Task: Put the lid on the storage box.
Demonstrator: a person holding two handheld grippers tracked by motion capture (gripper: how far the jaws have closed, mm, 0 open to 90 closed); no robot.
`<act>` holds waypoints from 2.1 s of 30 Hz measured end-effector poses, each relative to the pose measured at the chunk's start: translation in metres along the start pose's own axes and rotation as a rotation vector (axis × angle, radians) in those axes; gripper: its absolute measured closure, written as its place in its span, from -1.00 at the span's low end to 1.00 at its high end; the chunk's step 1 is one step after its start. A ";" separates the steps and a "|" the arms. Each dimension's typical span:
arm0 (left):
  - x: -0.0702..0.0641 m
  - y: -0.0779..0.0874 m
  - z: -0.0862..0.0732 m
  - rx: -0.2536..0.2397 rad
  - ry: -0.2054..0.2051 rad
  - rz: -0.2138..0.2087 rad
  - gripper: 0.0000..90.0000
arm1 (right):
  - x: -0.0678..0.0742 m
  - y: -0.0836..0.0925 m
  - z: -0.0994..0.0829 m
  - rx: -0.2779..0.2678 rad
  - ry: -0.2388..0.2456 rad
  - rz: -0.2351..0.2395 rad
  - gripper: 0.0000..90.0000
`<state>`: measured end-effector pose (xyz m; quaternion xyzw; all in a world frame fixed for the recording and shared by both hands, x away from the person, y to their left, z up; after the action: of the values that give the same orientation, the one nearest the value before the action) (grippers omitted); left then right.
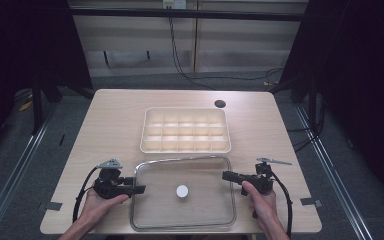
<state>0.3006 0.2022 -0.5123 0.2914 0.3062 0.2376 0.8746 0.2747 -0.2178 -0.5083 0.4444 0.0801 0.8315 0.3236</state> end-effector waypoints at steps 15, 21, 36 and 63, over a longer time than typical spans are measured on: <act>-0.005 0.012 0.004 -0.053 -0.007 -0.025 0.17 | 0.003 -0.001 0.000 0.012 0.028 -0.045 0.57; -0.006 0.016 0.009 -0.071 -0.015 -0.029 0.24 | 0.007 0.001 0.003 -0.009 0.034 -0.038 0.57; -0.008 0.031 0.019 -0.119 -0.038 -0.041 0.40 | 0.016 0.005 0.013 -0.037 0.078 -0.040 0.57; -0.015 0.049 0.049 -0.205 -0.086 0.002 0.56 | 0.031 0.014 0.039 -0.100 0.129 -0.044 0.59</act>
<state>0.3117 0.2106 -0.4433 0.2108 0.2422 0.2558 0.9118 0.2867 -0.2162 -0.4579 0.3712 0.0690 0.8541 0.3577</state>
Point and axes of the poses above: each handheld gripper's, and its own axes: y roughly backward along the jaws, z roughly out of its top, x roughly to its left, the point moved 3 cm from there along -y, roughly forward along the jaws, and after that the axes turned 2 degrees about x, right-handed, at the moved point
